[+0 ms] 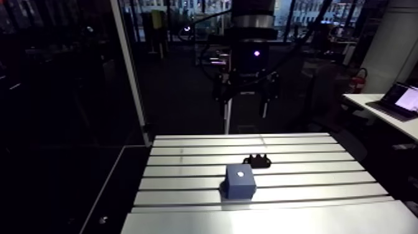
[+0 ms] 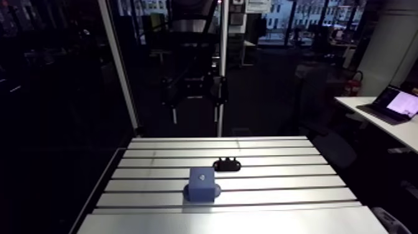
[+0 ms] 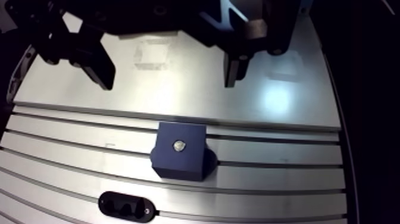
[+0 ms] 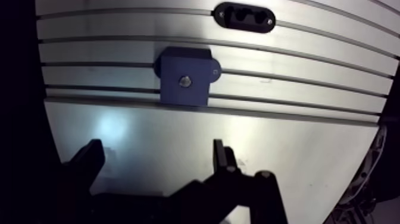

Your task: Pick up the M10 bolt and insert it into the hex recess until seated.

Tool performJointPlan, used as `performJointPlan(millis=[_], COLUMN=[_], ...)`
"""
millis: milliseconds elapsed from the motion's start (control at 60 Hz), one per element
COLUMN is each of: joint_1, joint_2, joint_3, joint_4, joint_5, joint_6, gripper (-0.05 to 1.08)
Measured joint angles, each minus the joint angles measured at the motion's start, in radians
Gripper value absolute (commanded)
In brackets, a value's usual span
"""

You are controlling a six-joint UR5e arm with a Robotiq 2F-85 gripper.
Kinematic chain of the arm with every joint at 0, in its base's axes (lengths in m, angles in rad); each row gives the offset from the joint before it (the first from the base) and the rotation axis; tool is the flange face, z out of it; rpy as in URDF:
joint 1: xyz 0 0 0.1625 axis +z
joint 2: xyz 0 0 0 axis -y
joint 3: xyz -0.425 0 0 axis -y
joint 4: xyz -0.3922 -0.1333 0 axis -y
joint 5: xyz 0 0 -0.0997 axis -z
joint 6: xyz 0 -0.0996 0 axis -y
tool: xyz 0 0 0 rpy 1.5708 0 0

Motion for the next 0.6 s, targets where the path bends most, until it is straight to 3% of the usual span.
performJointPlan(millis=[233, 600], joint_1=[0.009, 0.012], joint_2=[-0.027, -0.087], joint_3=[-0.074, -0.081], joint_4=[0.048, 0.048], joint_5=[0.003, 0.009], joint_6=[0.003, -0.001], gripper=[0.01, 0.01])
